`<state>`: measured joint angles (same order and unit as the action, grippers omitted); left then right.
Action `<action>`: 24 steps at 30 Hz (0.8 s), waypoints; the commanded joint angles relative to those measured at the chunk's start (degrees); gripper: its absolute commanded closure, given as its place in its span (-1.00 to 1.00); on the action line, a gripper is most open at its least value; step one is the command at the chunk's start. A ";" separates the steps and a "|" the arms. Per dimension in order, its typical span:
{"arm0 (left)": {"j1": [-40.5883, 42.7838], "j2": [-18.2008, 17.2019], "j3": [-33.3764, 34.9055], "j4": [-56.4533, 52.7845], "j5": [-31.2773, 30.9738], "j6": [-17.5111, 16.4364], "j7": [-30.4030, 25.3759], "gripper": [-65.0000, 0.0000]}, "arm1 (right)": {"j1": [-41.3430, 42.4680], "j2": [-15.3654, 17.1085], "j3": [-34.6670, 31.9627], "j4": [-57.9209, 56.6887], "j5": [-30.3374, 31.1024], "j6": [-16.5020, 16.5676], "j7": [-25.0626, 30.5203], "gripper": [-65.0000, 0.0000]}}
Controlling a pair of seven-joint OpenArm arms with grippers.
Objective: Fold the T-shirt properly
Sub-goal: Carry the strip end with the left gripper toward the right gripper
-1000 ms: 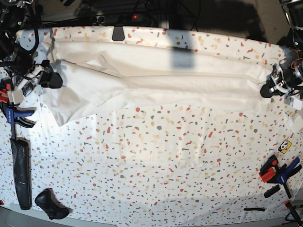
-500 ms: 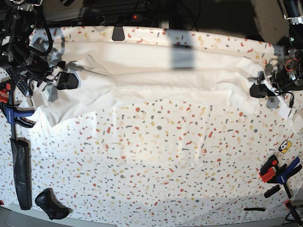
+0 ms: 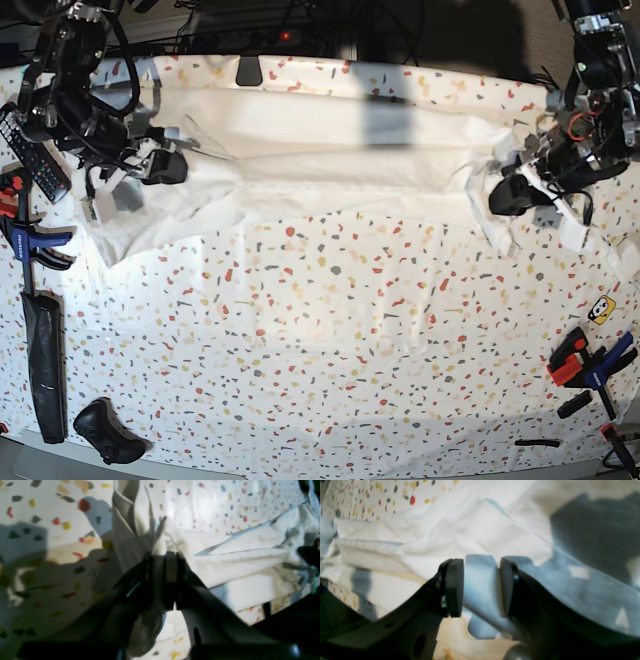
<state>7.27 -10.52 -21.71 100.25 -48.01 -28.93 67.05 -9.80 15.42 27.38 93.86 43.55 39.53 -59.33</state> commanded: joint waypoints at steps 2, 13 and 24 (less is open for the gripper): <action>0.68 1.57 0.00 4.61 -1.51 -0.59 -2.05 1.00 | 0.61 0.90 0.35 1.01 0.04 0.47 2.01 0.25; 6.91 9.88 4.81 12.76 -1.57 -0.72 -5.22 1.00 | 0.61 0.48 0.35 1.01 -0.13 0.47 1.73 0.25; 6.84 15.45 23.76 12.76 11.02 -0.72 -14.01 1.00 | 0.59 0.31 0.35 1.01 -0.11 0.47 1.66 0.25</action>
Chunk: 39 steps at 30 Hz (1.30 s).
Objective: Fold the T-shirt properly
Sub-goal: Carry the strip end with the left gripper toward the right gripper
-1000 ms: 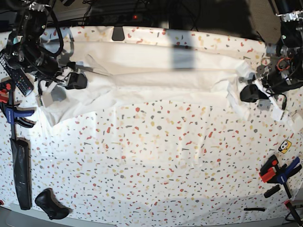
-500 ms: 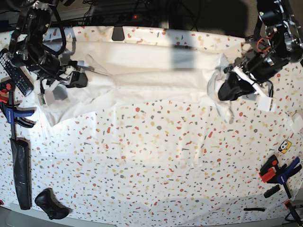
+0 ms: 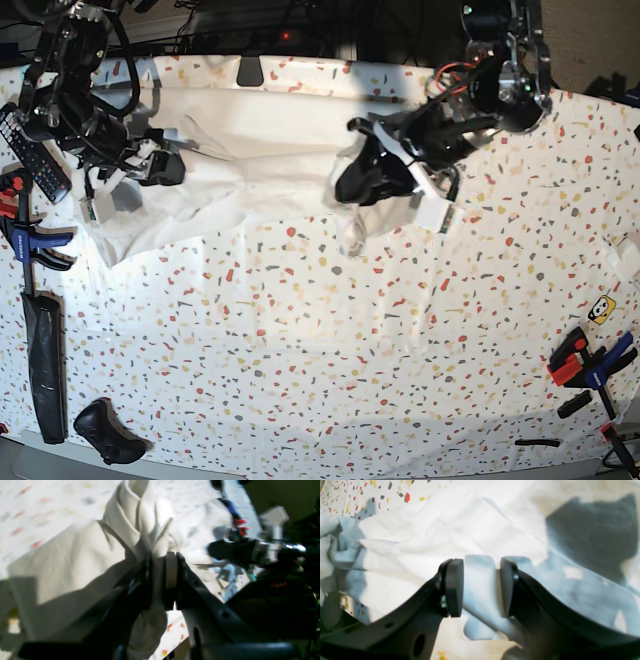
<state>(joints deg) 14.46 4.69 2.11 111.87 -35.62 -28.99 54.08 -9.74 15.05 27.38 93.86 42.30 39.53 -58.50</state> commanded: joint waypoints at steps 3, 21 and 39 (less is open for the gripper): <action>-0.33 0.22 4.17 1.14 3.74 -0.20 -3.85 1.00 | 0.52 0.70 0.35 1.01 1.11 0.47 0.81 0.25; -0.35 0.24 18.32 1.03 16.26 3.76 -11.74 1.00 | 0.52 0.70 0.35 1.01 1.36 0.47 0.83 0.25; -0.33 1.95 18.73 1.01 14.32 4.55 -13.40 0.09 | 0.52 0.68 0.35 1.01 1.36 0.47 0.20 0.25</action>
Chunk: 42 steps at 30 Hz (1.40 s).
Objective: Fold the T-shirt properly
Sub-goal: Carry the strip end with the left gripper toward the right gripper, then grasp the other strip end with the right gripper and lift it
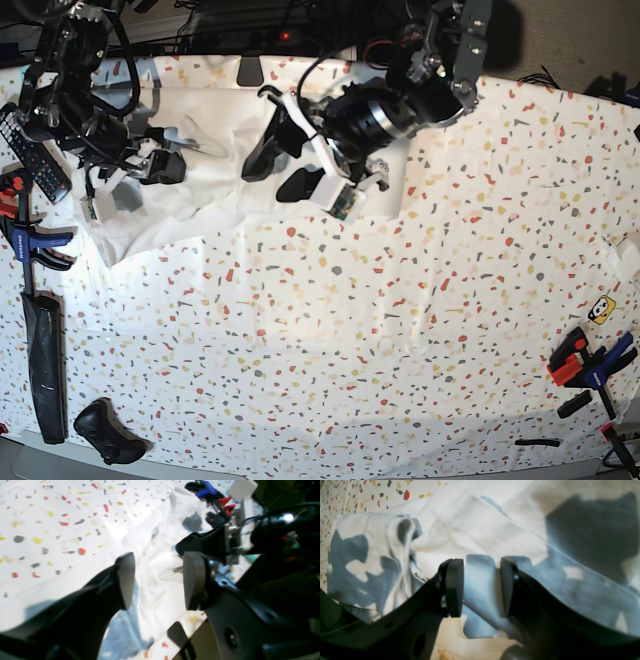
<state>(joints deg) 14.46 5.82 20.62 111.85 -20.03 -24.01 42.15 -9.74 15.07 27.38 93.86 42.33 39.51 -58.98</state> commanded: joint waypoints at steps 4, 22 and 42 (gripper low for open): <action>-0.37 2.23 0.22 1.51 -1.22 -0.42 1.09 0.19 | 0.52 0.68 0.35 1.01 1.31 0.49 0.68 0.25; 2.54 -5.22 0.04 5.25 24.50 12.39 6.21 1.00 | 0.52 0.98 0.42 1.01 6.69 0.49 -1.36 0.25; 1.44 -5.86 0.07 -11.21 24.48 14.21 -3.19 1.00 | -7.56 8.66 21.31 1.01 20.68 0.49 -5.68 -0.02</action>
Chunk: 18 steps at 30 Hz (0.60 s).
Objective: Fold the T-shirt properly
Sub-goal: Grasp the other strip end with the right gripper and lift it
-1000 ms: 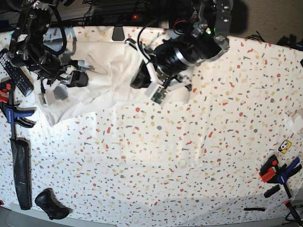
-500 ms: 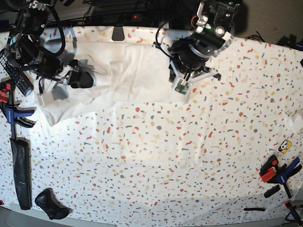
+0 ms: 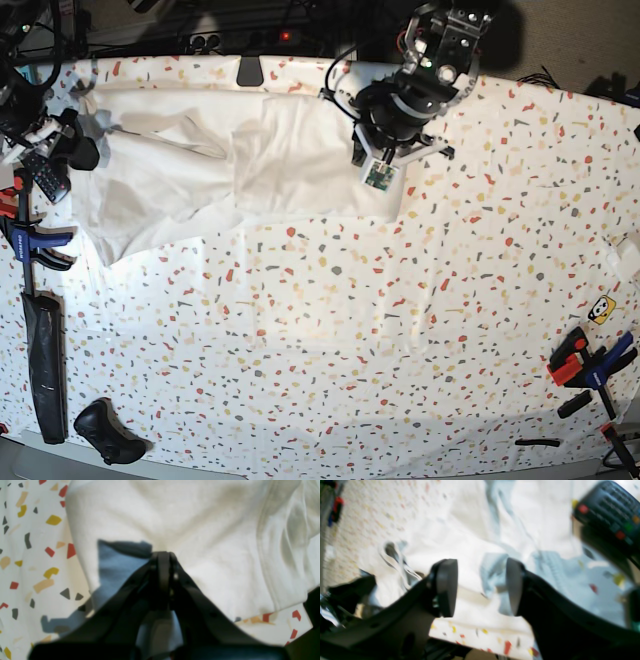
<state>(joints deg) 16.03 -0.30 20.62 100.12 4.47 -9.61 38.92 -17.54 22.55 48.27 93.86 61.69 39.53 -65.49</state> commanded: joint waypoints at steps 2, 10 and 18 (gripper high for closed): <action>-0.15 0.28 0.07 0.52 -0.02 -0.20 0.04 1.00 | 0.07 1.09 1.16 1.01 -0.74 0.47 0.83 -0.03; -0.13 0.26 0.07 0.52 -0.02 -0.20 0.04 1.00 | 3.82 1.18 1.27 -3.48 -8.26 0.47 2.54 -0.03; -0.15 0.26 0.07 0.52 0.00 -0.22 0.02 1.00 | 9.09 3.19 0.50 -17.66 -9.25 0.47 4.15 -0.03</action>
<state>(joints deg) 16.03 -0.27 20.62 100.12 4.45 -9.61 38.92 -8.80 24.47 48.49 75.40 51.31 39.53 -62.06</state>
